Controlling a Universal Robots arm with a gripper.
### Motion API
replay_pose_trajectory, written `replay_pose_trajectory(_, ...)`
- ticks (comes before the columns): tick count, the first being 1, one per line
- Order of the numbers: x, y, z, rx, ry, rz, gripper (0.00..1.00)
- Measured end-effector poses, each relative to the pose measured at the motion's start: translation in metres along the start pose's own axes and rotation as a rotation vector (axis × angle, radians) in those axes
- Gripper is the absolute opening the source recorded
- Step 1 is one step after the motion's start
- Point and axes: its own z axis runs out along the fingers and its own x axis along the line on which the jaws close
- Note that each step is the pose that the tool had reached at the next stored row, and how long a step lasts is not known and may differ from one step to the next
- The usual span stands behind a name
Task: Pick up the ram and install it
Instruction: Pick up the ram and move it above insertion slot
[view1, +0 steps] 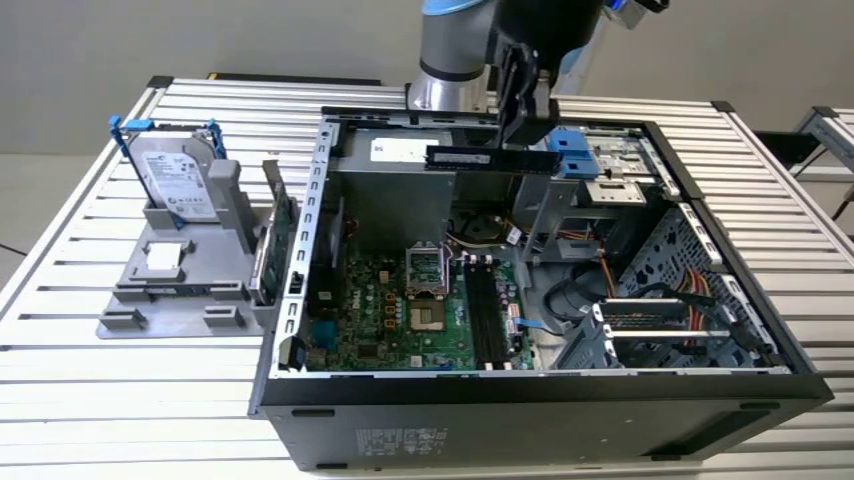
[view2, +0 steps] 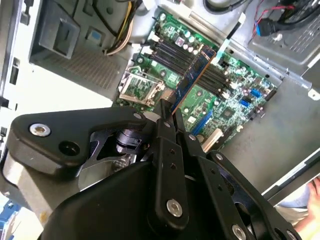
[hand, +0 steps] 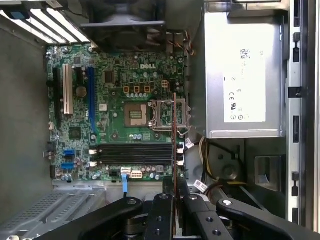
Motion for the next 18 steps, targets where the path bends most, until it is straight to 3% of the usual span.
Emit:
replay_pose_trajectory(5,-0.0069,-0.0059,-0.0004,0.0,0.0001,0.0,0.0)
replay_pose_trajectory(11,-0.0069,-0.0149,-0.0007,-0.0001,0.0001,0.0,0.0)
replay_pose_trajectory(18,-0.0061,-0.0167,-0.0005,-0.0005,-0.0003,0.017,0.0)
